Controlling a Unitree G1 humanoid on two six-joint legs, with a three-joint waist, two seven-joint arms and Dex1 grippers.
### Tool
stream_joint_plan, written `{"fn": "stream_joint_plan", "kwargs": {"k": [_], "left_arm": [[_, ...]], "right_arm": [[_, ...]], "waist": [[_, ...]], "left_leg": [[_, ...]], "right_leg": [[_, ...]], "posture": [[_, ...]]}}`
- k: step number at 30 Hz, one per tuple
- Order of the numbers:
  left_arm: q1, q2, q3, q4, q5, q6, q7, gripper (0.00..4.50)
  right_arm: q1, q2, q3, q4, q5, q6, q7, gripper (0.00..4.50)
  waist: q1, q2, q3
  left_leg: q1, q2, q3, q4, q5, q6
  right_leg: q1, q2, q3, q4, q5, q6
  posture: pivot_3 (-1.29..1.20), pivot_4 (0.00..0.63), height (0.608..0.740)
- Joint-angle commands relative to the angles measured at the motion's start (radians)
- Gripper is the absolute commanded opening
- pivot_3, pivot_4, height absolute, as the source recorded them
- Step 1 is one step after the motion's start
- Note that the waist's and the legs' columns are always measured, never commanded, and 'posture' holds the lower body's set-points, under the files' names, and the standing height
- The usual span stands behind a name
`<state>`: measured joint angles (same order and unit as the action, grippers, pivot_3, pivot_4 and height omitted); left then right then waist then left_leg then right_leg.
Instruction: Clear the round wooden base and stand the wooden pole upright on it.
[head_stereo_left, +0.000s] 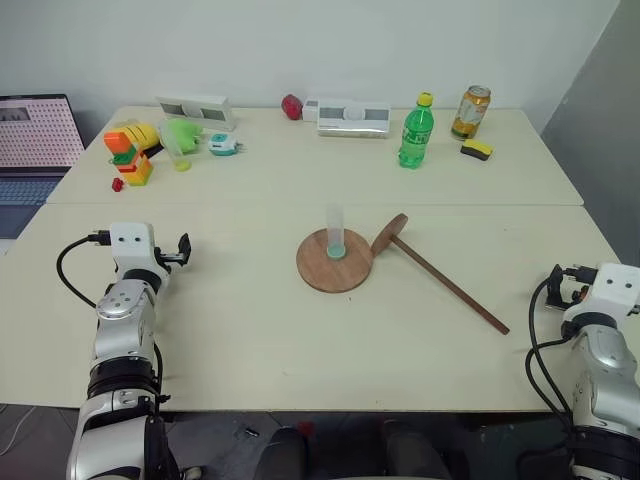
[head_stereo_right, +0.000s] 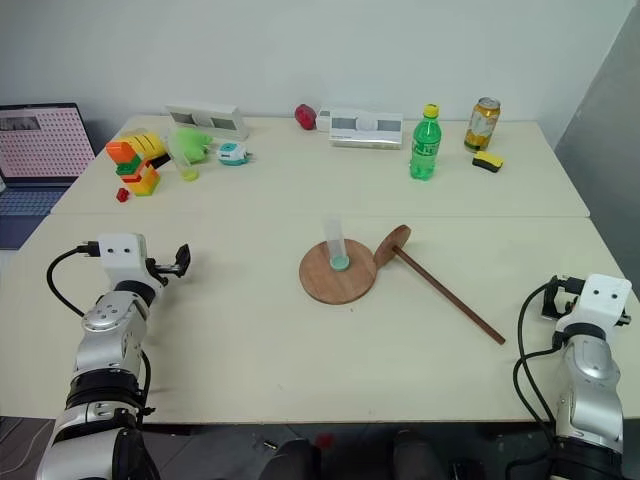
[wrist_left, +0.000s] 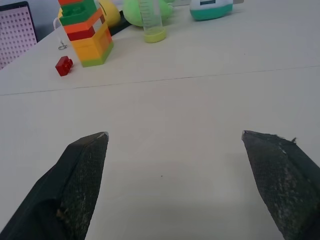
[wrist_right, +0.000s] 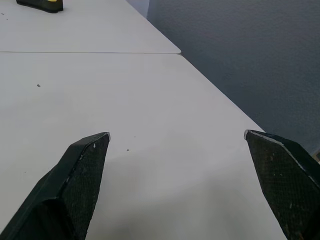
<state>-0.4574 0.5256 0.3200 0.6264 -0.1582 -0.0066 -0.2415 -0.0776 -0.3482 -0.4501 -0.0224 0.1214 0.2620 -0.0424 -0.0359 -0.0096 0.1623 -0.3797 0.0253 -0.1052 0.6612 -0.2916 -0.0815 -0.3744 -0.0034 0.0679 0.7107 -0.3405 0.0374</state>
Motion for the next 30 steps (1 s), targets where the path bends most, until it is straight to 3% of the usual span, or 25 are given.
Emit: {"fn": "stream_joint_plan", "kwargs": {"k": [1, 7, 11, 16, 20, 26, 30], "left_arm": [[-0.015, 0.025, 0.017, -0.026, -0.014, -0.005, -0.012, 4.48], [-0.007, 0.033, 0.019, -0.038, -0.015, 0.004, -0.026, 4.48], [0.005, 0.068, 0.041, -0.124, -0.116, 0.092, -0.175, 4.48], [0.02, 0.158, -0.006, -0.307, -0.218, 0.295, -0.389, 4.48], [0.035, 0.233, -0.082, -0.555, -0.303, 0.445, -0.557, 4.48], [-0.066, 0.239, -0.161, -0.703, -0.373, 0.571, -0.639, 4.48], [-0.11, 0.209, -0.227, -0.759, -0.387, 0.6, -0.681, 4.48]], "right_arm": [[0.0, -0.015, -0.023, -0.042, 0.004, -0.006, -0.002, 4.5], [-0.002, -0.023, -0.02, -0.042, 0.001, -0.007, 0.004, 4.5], [-0.005, -0.052, 0.01, -0.079, 0.002, 0.003, 0.054, 4.5], [-0.025, -0.1, 0.065, -0.186, 0.138, 0.092, 0.25, 4.5], [-0.039, -0.177, 0.118, -0.326, 0.306, 0.216, 0.448, 4.5], [-0.06, -0.258, 0.218, -0.486, 0.485, 0.339, 0.633, 4.5], [-0.073, -0.27, 0.289, -0.564, 0.514, 0.364, 0.666, 4.5]], "waist": [[0.0, 0.0, 0.0], [0.0, 0.0, 0.0], [-0.002, 0.0, 0.0], [-0.015, 0.0, 0.001], [-0.015, 0.001, 0.002], [-0.016, 0.0, 0.003], [-0.016, -0.001, 0.003]], "left_leg": [[0.0, 0.0, 0.0, 0.0, 0.0, 0.0], [0.0, 0.0, 0.0, 0.0, 0.0, 0.0], [0.0, 0.0, 0.0, 0.0, 0.0, 0.0], [0.0, 0.001, 0.0, 0.0, 0.0, 0.0], [-0.001, 0.001, -0.001, 0.0, 0.0, 0.0], [-0.001, 0.001, -0.003, 0.0, 0.0, 0.0], [-0.002, 0.001, -0.002, 0.0, 0.0, 0.0]], "right_leg": [[0.0, 0.0, 0.0, 0.0, 0.0, 0.0], [0.0, 0.0, 0.0, 0.0, 0.0, 0.0], [0.0, 0.0, 0.0, 0.0, 0.0, 0.0], [0.0, 0.001, 0.0, 0.0, 0.0, 0.0], [0.0, 0.001, -0.001, -0.001, 0.0, 0.0], [0.002, 0.001, -0.003, -0.003, 0.0, 0.0], [0.001, 0.001, -0.002, -0.005, 0.0, 0.0]], "posture": [[0.0, 0.15, 0.74], [0.0, 0.15, 0.74], [0.0, 0.15, 0.74], [0.0, 0.15, 0.74], [0.0, 0.15, 0.74], [0.0, 0.15, 0.74], [0.0, 0.15, 0.74]]}}
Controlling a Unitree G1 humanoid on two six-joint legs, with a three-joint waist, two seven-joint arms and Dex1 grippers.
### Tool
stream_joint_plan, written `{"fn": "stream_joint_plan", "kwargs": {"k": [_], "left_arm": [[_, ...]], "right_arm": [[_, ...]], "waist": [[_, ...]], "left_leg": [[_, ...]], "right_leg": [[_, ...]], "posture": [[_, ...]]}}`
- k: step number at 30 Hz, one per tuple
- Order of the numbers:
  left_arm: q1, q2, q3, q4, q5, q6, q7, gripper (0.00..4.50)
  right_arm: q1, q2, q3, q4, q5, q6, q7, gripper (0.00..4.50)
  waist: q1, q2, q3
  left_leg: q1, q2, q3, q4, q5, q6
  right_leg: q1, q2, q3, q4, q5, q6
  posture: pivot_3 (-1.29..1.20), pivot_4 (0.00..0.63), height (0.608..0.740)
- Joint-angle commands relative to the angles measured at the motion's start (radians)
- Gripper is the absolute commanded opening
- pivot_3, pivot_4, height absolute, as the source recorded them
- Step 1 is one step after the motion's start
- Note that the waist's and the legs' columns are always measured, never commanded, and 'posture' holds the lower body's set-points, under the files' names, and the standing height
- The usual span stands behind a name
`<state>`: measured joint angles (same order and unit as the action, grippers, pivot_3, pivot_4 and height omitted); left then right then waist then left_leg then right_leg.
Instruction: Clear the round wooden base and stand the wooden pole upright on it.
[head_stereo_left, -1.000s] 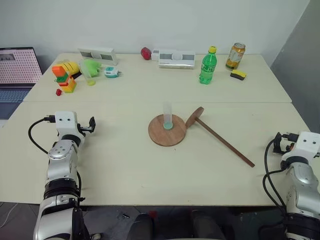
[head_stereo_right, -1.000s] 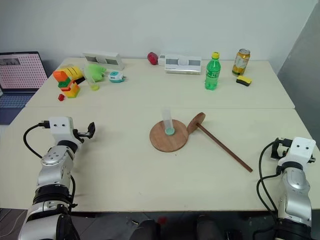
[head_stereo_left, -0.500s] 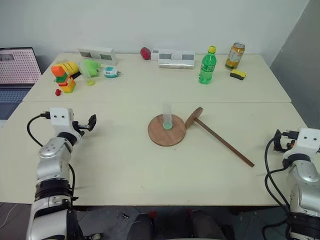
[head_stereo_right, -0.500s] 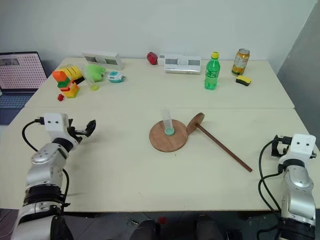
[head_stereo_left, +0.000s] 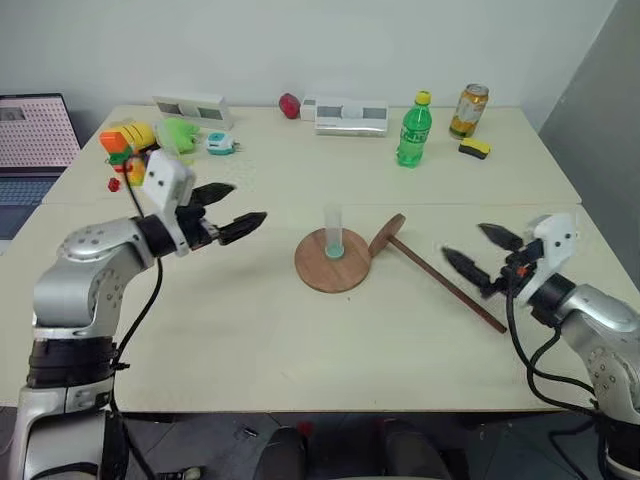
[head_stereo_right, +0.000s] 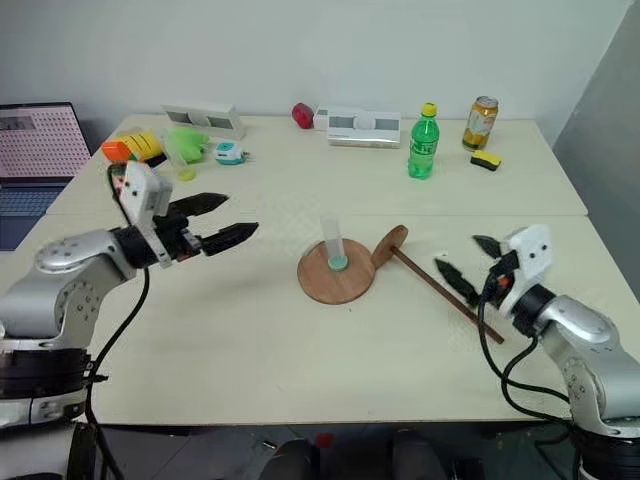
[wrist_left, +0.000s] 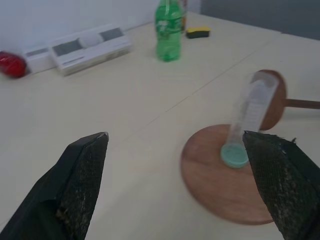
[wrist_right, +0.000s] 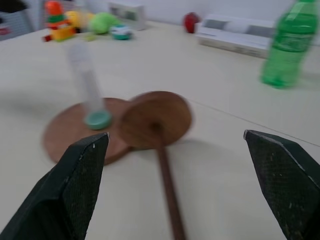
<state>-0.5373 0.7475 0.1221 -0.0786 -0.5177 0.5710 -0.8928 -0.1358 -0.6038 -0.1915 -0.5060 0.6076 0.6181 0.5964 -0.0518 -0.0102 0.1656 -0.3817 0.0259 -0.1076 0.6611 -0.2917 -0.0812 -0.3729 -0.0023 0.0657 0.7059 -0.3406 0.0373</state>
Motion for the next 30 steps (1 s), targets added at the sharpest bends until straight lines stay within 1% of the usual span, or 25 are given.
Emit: {"fn": "stream_joint_plan", "kwargs": {"k": [1, 4, 7, 15, 22, 24, 25, 26, 27, 30], "left_arm": [[-0.036, -0.019, -0.035, -0.055, -0.031, 0.027, -0.034, 4.48], [-0.061, -0.074, -0.099, -0.024, 0.012, -0.021, -0.038, 4.48], [-0.065, -0.107, -0.134, 0.002, 0.041, -0.059, -0.056, 4.48], [-0.122, -0.184, -0.176, 0.15, 0.112, -0.166, -0.076, 4.48], [-0.155, -0.247, -0.192, 0.231, 0.134, -0.227, -0.104, 4.48], [-0.166, -0.258, -0.195, 0.252, 0.145, -0.246, -0.112, 4.11], [-0.173, -0.263, -0.196, 0.265, 0.15, -0.25, -0.114, 4.05], [-0.181, -0.269, -0.197, 0.278, 0.156, -0.257, -0.117, 3.87], [-0.19, -0.274, -0.197, 0.29, 0.159, -0.261, -0.118, 3.62], [-0.216, -0.294, -0.201, 0.33, 0.171, -0.277, -0.122, 3.03]], "right_arm": [[-0.017, -0.014, 0.046, -0.089, 0.024, 0.008, 0.027, 4.5], [-0.034, 0.023, 0.113, -0.111, 0.01, 0.005, 0.0, 4.5], [-0.039, 0.043, 0.146, -0.128, -0.009, -0.005, -0.015, 4.5], [-0.069, 0.079, 0.158, -0.219, 0.024, 0.034, -0.089, 4.5], [-0.066, 0.083, 0.156, -0.267, 0.044, 0.071, -0.137, 4.5], [-0.065, 0.083, 0.151, -0.274, 0.052, 0.08, -0.15, 4.5], [-0.067, 0.082, 0.15, -0.276, 0.055, 0.083, -0.156, 4.5], [-0.067, 0.083, 0.148, -0.277, 0.055, 0.085, -0.164, 4.5], [-0.068, 0.084, 0.146, -0.279, 0.056, 0.088, -0.172, 4.5], [-0.072, 0.084, 0.141, -0.28, 0.061, 0.094, -0.188, 4.5]], "waist": [[0.001, 0.0, 0.0], [0.001, -0.001, 0.0], [0.001, -0.001, 0.0], [0.004, -0.001, 0.001], [0.004, -0.002, 0.001], [0.004, -0.002, 0.001], [0.004, -0.002, 0.001], [0.004, -0.002, 0.001], [0.004, -0.002, 0.001], [0.004, -0.002, 0.001]], "left_leg": [[0.0, 0.0, 0.0, 0.0, 0.0, 0.0], [0.0, 0.0, 0.0, 0.0, 0.0, 0.0], [0.0, 0.0, 0.0, 0.0, 0.0, 0.0], [-0.001, 0.0, -0.001, 0.0, 0.0, 0.0], [-0.002, 0.0, -0.001, 0.0, 0.0, 0.0], [-0.002, 0.0, -0.001, 0.0, 0.0, 0.0], [-0.002, 0.0, -0.001, 0.0, 0.0, 0.0], [-0.002, 0.0, -0.001, 0.0, 0.0, 0.0], [-0.002, 0.0, -0.001, 0.0, 0.0, 0.0], [-0.002, -0.001, -0.001, 0.0, 0.0, 0.0]], "right_leg": [[0.0, 0.0, 0.0, 0.0, 0.0, 0.0], [0.0, 0.0, 0.0, -0.001, 0.0, 0.0], [0.0, 0.0, 0.0, -0.001, 0.0, 0.0], [0.0, 0.0, -0.001, -0.002, 0.0, 0.0], [0.0, 0.0, -0.001, -0.002, 0.0, 0.0], [0.0, 0.0, -0.002, -0.002, 0.0, 0.0], [0.0, 0.0, -0.002, -0.002, 0.0, 0.0], [0.0, 0.0, -0.002, -0.002, 0.0, 0.0], [0.0, 0.0, -0.002, -0.002, 0.0, 0.0], [0.0, 0.0, -0.002, -0.002, 0.0, 0.0]], "posture": [[0.0, 0.15, 0.74], [0.0, 0.15, 0.74], [0.0, 0.15, 0.74], [0.0, 0.15, 0.74], [0.0, 0.15, 0.74], [0.0, 0.15, 0.74], [0.0, 0.15, 0.74], [0.0, 0.15, 0.74], [0.0, 0.15, 0.74], [0.0, 0.15, 0.74]]}}
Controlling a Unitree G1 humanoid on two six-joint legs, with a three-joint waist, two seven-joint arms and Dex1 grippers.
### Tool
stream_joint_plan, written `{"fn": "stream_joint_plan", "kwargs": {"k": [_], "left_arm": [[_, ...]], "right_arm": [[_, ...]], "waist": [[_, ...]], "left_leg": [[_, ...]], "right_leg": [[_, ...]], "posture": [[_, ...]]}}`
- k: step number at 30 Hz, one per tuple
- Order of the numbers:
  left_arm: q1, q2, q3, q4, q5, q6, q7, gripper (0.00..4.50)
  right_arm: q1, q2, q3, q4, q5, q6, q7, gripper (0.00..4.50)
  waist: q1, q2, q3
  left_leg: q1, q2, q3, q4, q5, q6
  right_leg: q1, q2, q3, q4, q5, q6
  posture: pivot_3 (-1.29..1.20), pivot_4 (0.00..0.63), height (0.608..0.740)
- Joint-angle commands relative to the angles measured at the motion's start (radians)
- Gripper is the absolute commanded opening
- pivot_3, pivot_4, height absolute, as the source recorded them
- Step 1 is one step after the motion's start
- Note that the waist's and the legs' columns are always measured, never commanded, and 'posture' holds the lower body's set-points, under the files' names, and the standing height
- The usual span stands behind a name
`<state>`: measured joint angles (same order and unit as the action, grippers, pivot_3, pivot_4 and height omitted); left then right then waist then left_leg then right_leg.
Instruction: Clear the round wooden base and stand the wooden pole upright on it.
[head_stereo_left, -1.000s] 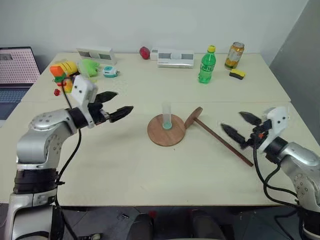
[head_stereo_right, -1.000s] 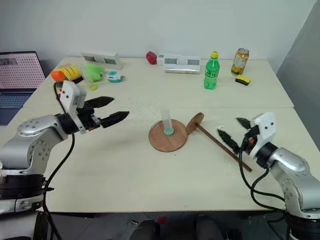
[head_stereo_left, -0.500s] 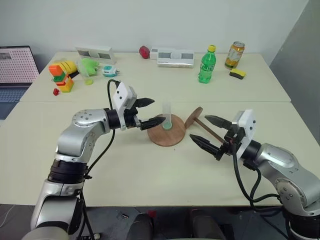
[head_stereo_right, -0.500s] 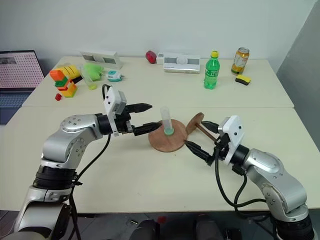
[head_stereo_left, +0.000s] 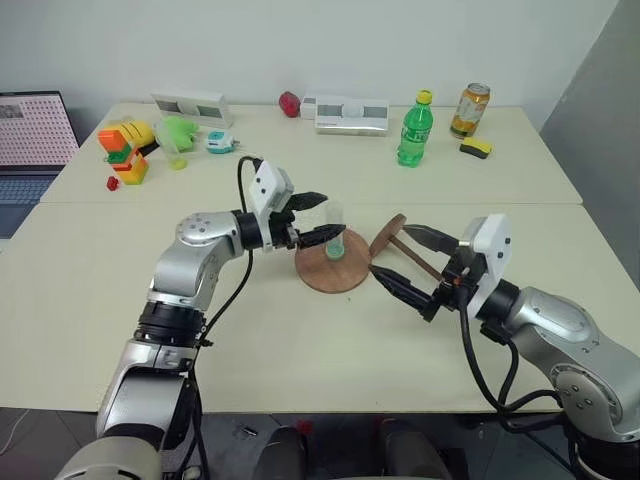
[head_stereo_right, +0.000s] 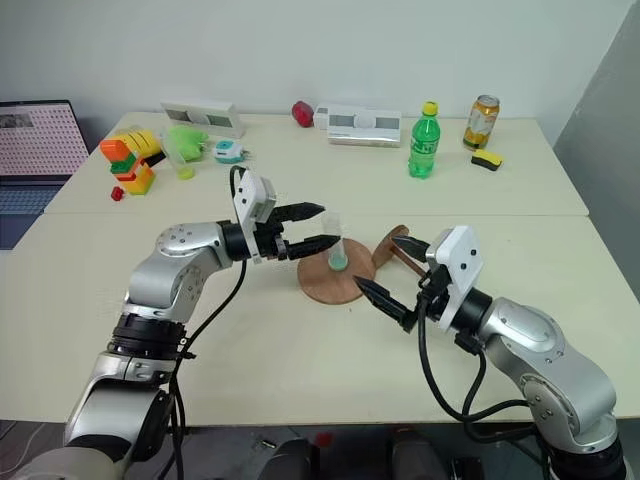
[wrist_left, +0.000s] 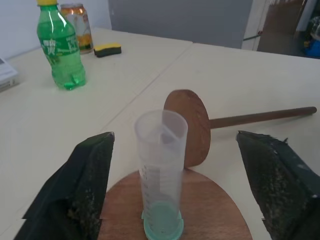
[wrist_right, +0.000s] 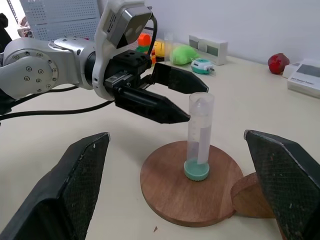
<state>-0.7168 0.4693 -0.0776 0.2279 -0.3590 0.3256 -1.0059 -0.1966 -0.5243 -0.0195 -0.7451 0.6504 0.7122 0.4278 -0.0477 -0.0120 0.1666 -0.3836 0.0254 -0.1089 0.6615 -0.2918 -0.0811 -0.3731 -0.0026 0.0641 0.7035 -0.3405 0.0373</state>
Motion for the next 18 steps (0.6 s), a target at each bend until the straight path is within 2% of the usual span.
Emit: {"fn": "stream_joint_plan", "kwargs": {"k": [1, 5, 9, 15, 18], "left_arm": [[-0.044, -0.024, -0.005, 0.037, 0.018, -0.038, -0.013, 2.85], [-0.054, -0.043, -0.006, 0.065, 0.031, -0.054, -0.026, 1.88], [-0.06, -0.049, -0.002, 0.068, 0.031, -0.049, -0.03, 1.25], [-0.075, -0.032, 0.039, 0.049, 0.005, 0.015, -0.004, 1.22], [-0.114, -0.015, 0.088, 0.077, 0.021, 0.024, 0.073, 1.22]], "right_arm": [[-0.013, 0.004, -0.033, -0.039, 0.02, 0.0, -0.023, 4.5], [-0.02, 0.002, -0.036, -0.038, 0.023, 0.002, -0.037, 4.5], [-0.02, -0.003, -0.045, -0.034, 0.03, 0.002, -0.042, 4.5], [-0.024, -0.007, -0.045, -0.026, 0.043, 0.001, -0.024, 4.5], [-0.053, -0.006, -0.03, -0.016, 0.059, 0.002, -0.008, 4.5]], "waist": [[0.0, 0.0, 0.0], [0.0, 0.0, 0.0], [-0.001, 0.0, 0.0], [-0.001, 0.0, 0.0], [-0.003, 0.0, 0.0]], "left_leg": [[0.0, 0.0, 0.0, 0.0, 0.0, 0.0], [0.0, 0.0, 0.0, 0.0, 0.0, 0.0], [0.0, 0.0, 0.0, 0.0, 0.0, 0.0], [0.0, 0.0, 0.0, 0.0, 0.0, 0.0], [0.0, 0.0, 0.0, 0.0, 0.0, 0.0]], "right_leg": [[0.0, 0.0, 0.0, 0.0, 0.0, 0.0], [0.0, 0.0, 0.0, 0.0, 0.0, 0.0], [0.0, 0.0, 0.0, 0.0, 0.0, 0.0], [0.0, 0.0, 0.0, 0.0, 0.0, 0.0], [0.0, 0.0, 0.0, 0.0, 0.0, 0.0]], "posture": [[0.0, 0.15, 0.74], [0.0, 0.15, 0.74], [0.0, 0.15, 0.74], [0.0, 0.15, 0.74], [0.0, 0.15, 0.74]]}}
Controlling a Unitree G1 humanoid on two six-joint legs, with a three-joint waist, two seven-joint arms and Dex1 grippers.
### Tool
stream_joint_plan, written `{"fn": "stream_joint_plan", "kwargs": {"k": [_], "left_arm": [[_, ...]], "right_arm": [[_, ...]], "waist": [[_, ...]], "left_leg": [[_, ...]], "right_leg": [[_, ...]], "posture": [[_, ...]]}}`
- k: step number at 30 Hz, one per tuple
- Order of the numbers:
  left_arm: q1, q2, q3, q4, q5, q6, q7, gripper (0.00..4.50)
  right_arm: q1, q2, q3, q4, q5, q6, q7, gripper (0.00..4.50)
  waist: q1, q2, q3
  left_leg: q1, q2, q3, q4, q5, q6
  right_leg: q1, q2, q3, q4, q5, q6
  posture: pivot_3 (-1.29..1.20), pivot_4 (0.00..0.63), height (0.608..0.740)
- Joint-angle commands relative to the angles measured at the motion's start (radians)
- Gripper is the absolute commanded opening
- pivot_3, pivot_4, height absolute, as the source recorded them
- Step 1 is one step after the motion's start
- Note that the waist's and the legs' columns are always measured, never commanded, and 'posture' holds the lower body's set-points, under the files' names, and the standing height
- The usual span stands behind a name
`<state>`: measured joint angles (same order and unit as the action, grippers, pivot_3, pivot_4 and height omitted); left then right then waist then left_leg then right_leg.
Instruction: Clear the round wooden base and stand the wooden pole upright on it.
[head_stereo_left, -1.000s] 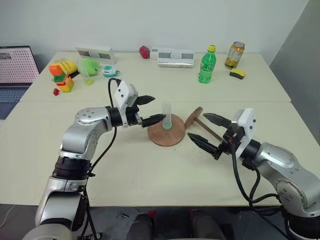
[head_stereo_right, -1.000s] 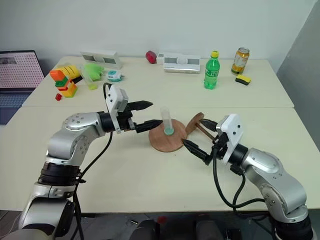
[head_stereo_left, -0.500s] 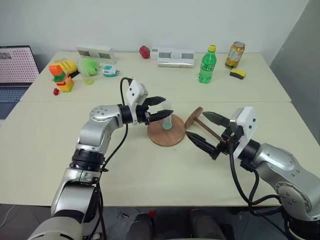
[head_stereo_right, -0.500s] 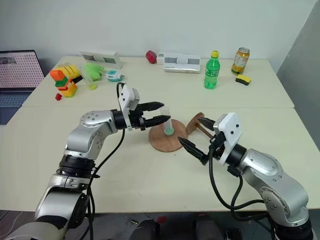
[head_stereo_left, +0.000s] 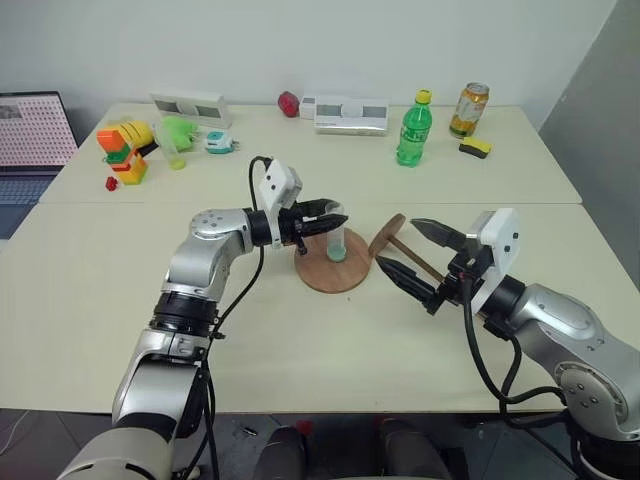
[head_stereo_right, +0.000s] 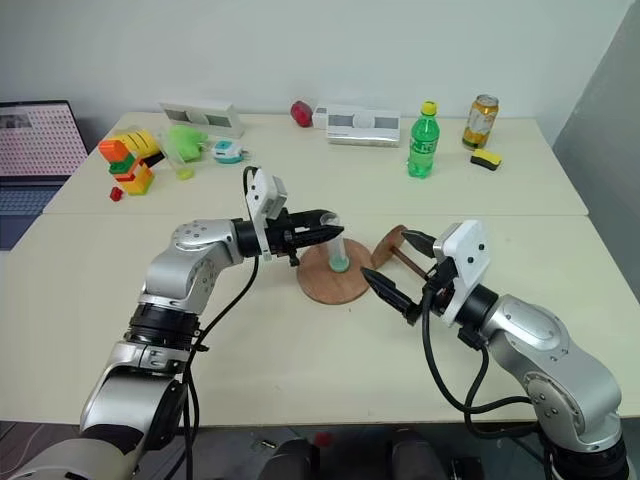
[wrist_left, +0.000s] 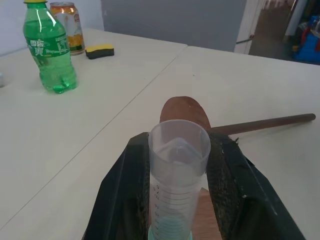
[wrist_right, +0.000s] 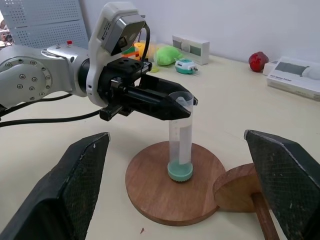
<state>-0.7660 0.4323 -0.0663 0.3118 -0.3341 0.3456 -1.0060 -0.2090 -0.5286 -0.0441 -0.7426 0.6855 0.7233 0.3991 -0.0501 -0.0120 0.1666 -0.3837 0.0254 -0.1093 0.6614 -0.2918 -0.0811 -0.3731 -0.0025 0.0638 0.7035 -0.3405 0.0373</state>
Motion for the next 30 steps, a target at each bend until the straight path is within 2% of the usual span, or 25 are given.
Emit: {"fn": "stream_joint_plan", "kwargs": {"k": [1, 5, 10, 17, 24, 26, 30], "left_arm": [[-0.092, 0.032, 0.106, 0.027, 0.01, -0.004, 0.131, 1.22], [-0.16, 0.084, 0.249, 0.211, 0.086, -0.105, 0.453, 1.22], [-0.148, 0.104, 0.334, 0.34, 0.137, -0.217, 0.678, 1.22], [-0.134, 0.098, 0.374, 0.502, 0.162, -0.315, 0.825, 1.22], [-0.135, 0.074, 0.384, 0.587, 0.144, -0.36, 0.814, 1.22], [-0.141, 0.077, 0.386, 0.6, 0.147, -0.365, 0.818, 1.93], [-0.154, 0.086, 0.382, 0.615, 0.151, -0.377, 0.807, 2.75]], "right_arm": [[-0.059, 0.004, 0.003, -0.01, 0.034, -0.005, 0.025, 4.5], [-0.139, 0.037, 0.047, 0.054, 0.046, -0.002, 0.057, 4.5], [-0.229, 0.061, 0.075, 0.112, 0.071, 0.005, 0.096, 4.5], [-0.289, 0.058, 0.086, 0.148, 0.083, 0.019, 0.148, 4.5], [-0.289, 0.047, 0.081, 0.152, 0.073, 0.03, 0.158, 4.5], [-0.281, 0.045, 0.079, 0.151, 0.07, 0.029, 0.157, 4.5], [-0.268, 0.041, 0.079, 0.148, 0.058, 0.022, 0.149, 4.5]], "waist": [[0.0, -0.001, 0.0], [-0.01, -0.002, 0.001], [-0.009, -0.002, 0.001], [0.015, -0.004, 0.001], [0.016, -0.004, 0.001], [0.016, -0.004, 0.001], [0.014, -0.004, 0.001]], "left_leg": [[0.0, 0.0, 0.0, 0.0, 0.0, 0.0], [0.001, 0.0, -0.001, 0.001, 0.0, 0.0], [0.0, 0.0, 0.0, 0.0, 0.0, 0.0], [-0.003, -0.001, -0.002, 0.001, 0.001, -0.002], [-0.003, -0.001, -0.003, 0.001, 0.001, -0.002], [-0.003, -0.001, -0.003, 0.001, 0.001, -0.002], [-0.003, -0.001, -0.003, 0.001, 0.001, -0.002]], "right_leg": [[0.0, 0.0, 0.0, 0.0, 0.0, 0.0], [0.0, 0.0, 0.0, 0.001, 0.0, 0.0], [-0.001, 0.0, 0.0, 0.0, 0.0, 0.0], [-0.001, -0.002, -0.003, -0.002, 0.0, 0.0], [-0.002, -0.002, -0.004, -0.002, 0.0, 0.0], [-0.002, -0.002, -0.004, -0.002, 0.0, 0.0], [-0.002, -0.002, -0.004, -0.001, 0.0, 0.0]], "posture": [[0.0, 0.15, 0.74], [0.0, 0.15, 0.74], [0.0, 0.15, 0.74], [0.0, 0.15, 0.74], [0.0, 0.15, 0.74], [0.0, 0.15, 0.74], [0.0, 0.15, 0.74]]}}
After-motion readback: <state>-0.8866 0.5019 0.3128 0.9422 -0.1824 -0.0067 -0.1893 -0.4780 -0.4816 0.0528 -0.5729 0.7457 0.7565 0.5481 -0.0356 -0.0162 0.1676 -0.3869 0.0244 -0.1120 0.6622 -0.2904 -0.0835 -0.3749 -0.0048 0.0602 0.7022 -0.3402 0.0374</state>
